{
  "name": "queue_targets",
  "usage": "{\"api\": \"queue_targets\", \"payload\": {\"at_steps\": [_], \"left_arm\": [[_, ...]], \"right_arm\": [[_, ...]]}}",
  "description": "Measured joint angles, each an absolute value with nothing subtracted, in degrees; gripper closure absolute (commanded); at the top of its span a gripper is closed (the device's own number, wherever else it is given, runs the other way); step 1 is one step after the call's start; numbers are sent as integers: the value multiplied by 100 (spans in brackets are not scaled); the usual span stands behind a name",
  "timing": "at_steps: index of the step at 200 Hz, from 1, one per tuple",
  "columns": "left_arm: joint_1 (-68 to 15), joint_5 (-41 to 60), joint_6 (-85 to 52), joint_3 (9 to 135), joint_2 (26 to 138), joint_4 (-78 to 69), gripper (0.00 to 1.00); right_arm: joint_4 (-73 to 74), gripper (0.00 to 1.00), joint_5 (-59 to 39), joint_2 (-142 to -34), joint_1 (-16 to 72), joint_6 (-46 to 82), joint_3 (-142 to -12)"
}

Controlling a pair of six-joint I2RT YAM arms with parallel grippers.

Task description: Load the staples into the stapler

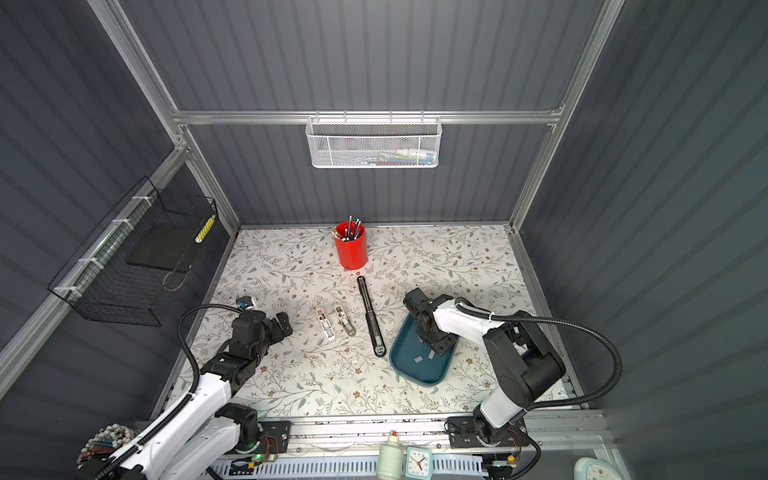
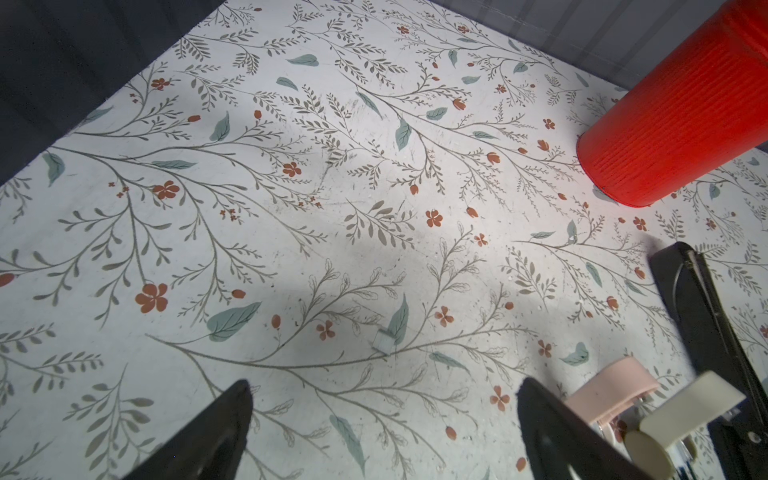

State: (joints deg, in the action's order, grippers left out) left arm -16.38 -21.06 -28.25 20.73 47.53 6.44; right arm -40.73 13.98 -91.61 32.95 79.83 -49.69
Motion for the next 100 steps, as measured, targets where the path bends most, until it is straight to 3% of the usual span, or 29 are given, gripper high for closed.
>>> {"api": "queue_targets", "payload": {"at_steps": [60, 100], "left_arm": [[-1638, -2106, -2825, 2073, 4755, 644, 0], [-1638, -2104, -2825, 2078, 4755, 644, 0]], "right_arm": [[-3894, 77, 1367, -9258, 3301, 7852, -4971], [-3811, 80, 1372, -9288, 3306, 7776, -5004]]}}
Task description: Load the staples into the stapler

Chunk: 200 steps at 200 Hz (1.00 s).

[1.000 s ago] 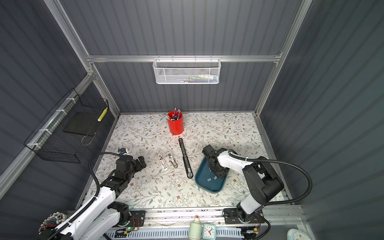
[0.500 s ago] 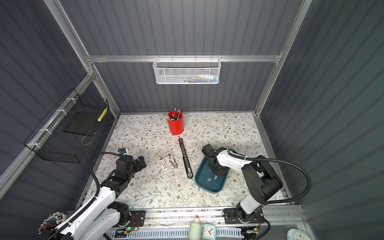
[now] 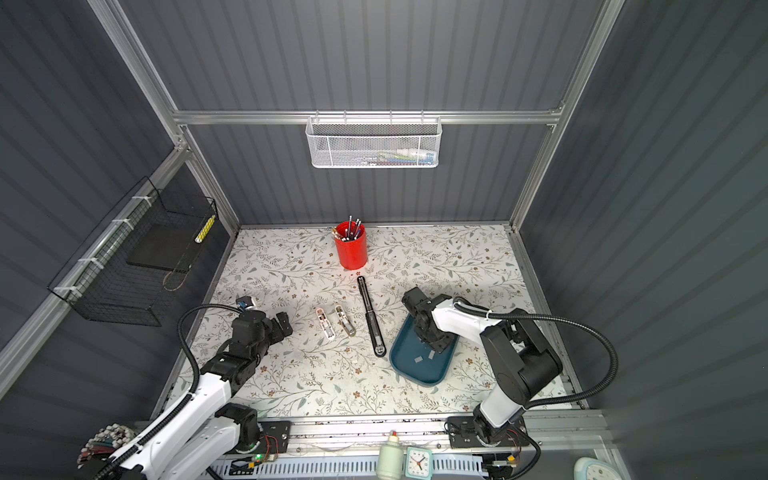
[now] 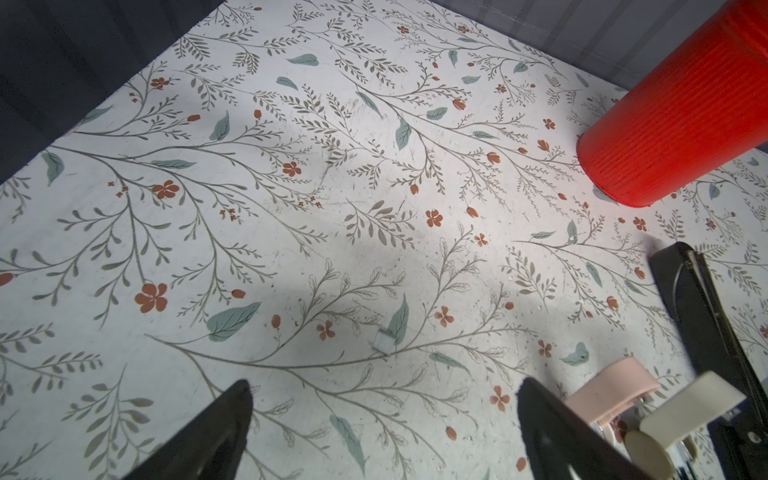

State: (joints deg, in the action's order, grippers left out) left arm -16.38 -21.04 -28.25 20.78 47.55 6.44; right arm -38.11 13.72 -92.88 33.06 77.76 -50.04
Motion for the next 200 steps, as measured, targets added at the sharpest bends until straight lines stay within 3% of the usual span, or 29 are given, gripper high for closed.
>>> {"api": "queue_targets", "payload": {"at_steps": [46, 98, 126, 200], "left_arm": [[-1638, -2106, -2827, 2110, 4864, 644, 0], [-1638, -2311, -2963, 2161, 4917, 707, 0], [-1638, -2403, -3024, 2176, 4965, 773, 0], [-1638, -2471, -3044, 2239, 5089, 816, 0]], "right_arm": [[-3992, 79, 1597, -9166, 3500, 7489, -5188], [-3999, 80, 2563, -7994, 4335, 6536, -5647], [-4040, 64, 2893, -7688, 4556, 6121, -5675], [-3623, 59, 2126, -7334, 3813, 6152, -4265]]}}
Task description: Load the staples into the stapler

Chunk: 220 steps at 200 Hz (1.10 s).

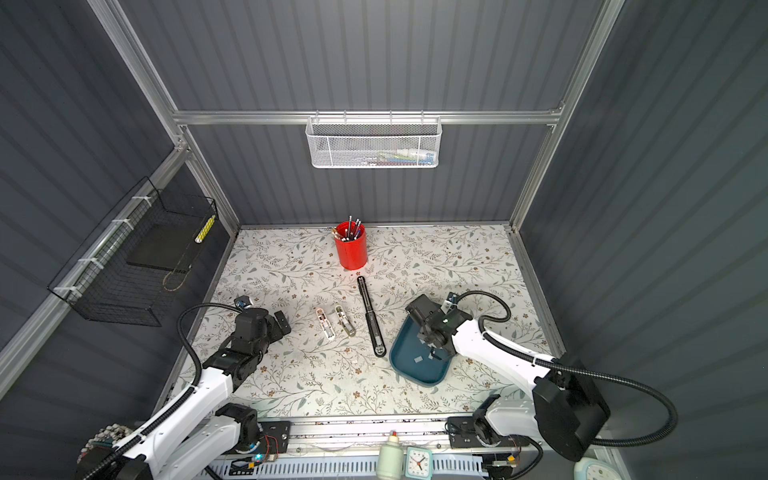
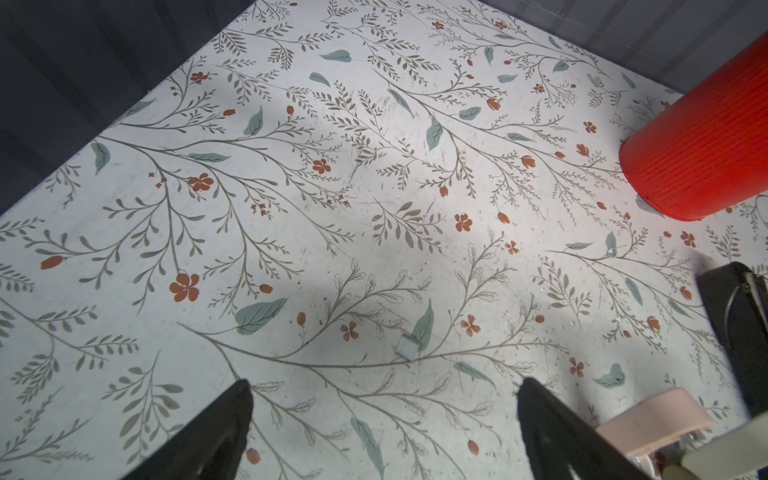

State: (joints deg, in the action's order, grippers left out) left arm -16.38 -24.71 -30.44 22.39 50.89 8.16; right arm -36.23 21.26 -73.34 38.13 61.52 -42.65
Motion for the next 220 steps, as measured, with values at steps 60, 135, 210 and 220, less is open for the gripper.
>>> {"api": "queue_targets", "payload": {"at_steps": [60, 135, 210, 220], "left_arm": [[-1638, -2471, -3044, 2246, 5146, 814, 0], [-1638, -2471, -3044, 2246, 5144, 816, 0], [-1638, -2471, -3044, 2246, 5140, 816, 0], [-1638, -2471, -3044, 2246, 5140, 814, 0]], "right_arm": [[-3033, 59, 1511, -7673, 3640, 6149, -4080], [-2720, 62, 1400, -8256, 3553, 6149, -4003], [-2709, 66, 1500, -8335, 3555, 6149, -3977], [-2709, 67, 1511, -8344, 3555, 6149, -3977]]}}
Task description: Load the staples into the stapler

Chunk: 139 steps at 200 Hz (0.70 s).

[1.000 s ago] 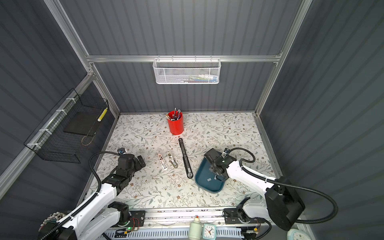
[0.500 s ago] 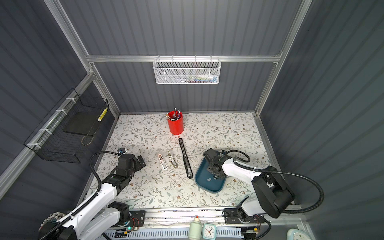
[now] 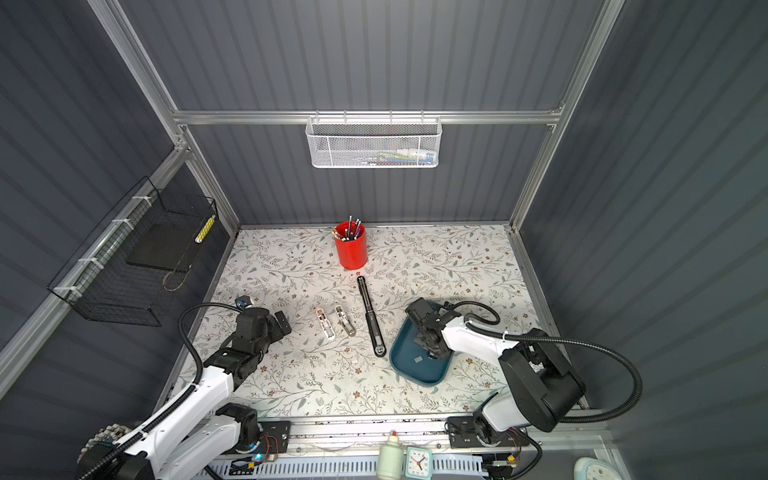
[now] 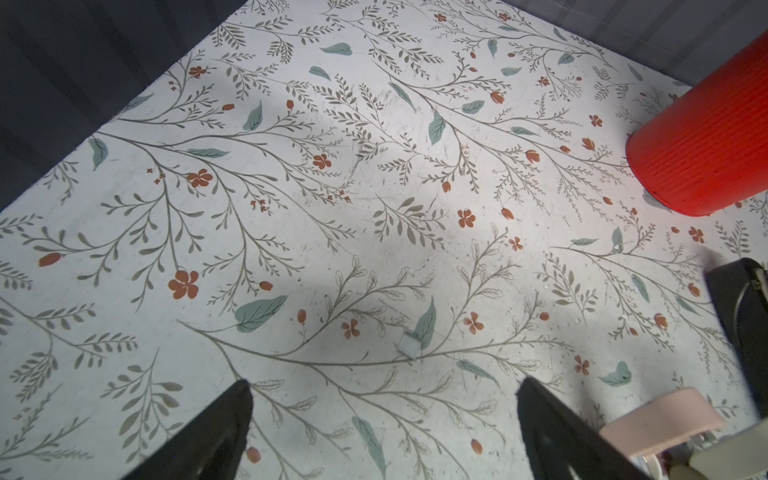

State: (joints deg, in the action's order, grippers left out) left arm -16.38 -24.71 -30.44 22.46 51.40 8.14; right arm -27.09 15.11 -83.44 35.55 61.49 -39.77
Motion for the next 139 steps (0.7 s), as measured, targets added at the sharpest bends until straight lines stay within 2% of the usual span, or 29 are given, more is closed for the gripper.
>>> {"api": "queue_targets", "payload": {"at_steps": [45, 91, 139], "left_arm": [[-1638, -2471, -3044, 2246, 5140, 816, 0], [-1638, -2471, -3044, 2246, 5140, 814, 0], [-1638, -2445, -3041, 2246, 5140, 812, 0]], "right_arm": [[-2720, 72, 1638, -8549, 3566, 6147, -4084], [-2552, 83, 1848, -8753, 3566, 6130, -4189], [-2486, 86, 1887, -8781, 3581, 6097, -4204]]}}
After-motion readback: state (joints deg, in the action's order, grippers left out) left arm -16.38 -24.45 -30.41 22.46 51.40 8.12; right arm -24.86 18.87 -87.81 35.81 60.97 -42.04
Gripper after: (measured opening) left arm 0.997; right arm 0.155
